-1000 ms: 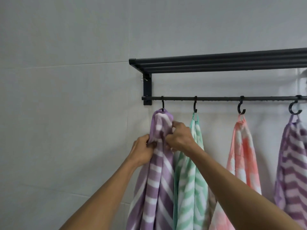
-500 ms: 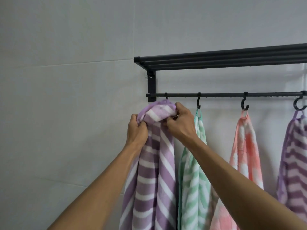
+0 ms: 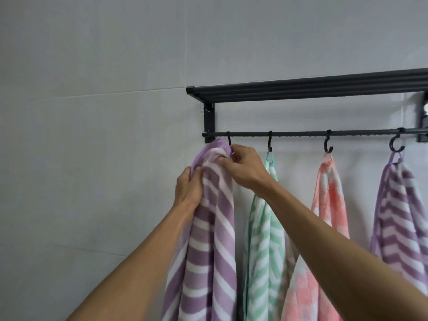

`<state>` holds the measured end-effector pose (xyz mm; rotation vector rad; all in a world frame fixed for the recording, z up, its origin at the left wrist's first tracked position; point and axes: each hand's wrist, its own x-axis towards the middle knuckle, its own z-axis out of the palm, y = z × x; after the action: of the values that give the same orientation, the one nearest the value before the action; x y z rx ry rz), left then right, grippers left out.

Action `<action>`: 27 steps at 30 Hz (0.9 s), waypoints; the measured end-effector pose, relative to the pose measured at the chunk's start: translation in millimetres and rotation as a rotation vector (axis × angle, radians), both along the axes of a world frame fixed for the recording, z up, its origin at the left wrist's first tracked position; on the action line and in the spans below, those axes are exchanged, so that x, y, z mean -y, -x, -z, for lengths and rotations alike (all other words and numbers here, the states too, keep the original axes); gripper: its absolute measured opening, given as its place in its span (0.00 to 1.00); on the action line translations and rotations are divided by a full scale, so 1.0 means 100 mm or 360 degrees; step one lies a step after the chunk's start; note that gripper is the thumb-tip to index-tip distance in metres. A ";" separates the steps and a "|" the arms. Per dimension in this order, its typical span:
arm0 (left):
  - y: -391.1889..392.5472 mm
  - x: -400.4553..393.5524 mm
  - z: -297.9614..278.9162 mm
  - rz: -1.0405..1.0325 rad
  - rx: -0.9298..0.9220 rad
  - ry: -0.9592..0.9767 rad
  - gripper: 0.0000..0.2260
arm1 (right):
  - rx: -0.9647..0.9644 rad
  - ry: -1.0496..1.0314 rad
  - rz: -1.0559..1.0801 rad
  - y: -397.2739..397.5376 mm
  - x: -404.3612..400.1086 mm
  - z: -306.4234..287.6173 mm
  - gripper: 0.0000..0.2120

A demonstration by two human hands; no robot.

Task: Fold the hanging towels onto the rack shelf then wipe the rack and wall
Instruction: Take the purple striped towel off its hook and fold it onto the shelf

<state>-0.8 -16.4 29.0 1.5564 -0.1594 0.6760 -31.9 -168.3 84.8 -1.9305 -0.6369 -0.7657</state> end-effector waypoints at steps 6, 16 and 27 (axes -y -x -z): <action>0.33 -0.45 -0.05 -0.0197 0.0030 0.0067 0.12 | -0.0334 0.0004 -0.0106 0.23 0.10 0.21 0.07; 1.54 -0.51 0.12 0.0083 0.0097 -0.0496 0.07 | -0.0554 0.0014 -0.0123 1.18 -0.27 0.74 0.11; 2.77 -0.70 1.49 0.0182 -0.0675 -0.1163 0.13 | -0.0584 -0.0870 0.0201 2.57 0.15 0.70 0.13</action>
<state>-278.1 53.9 -119.6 2.3330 -0.1848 0.1757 -288.5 -183.8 15.2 -1.5502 -0.0643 -0.5648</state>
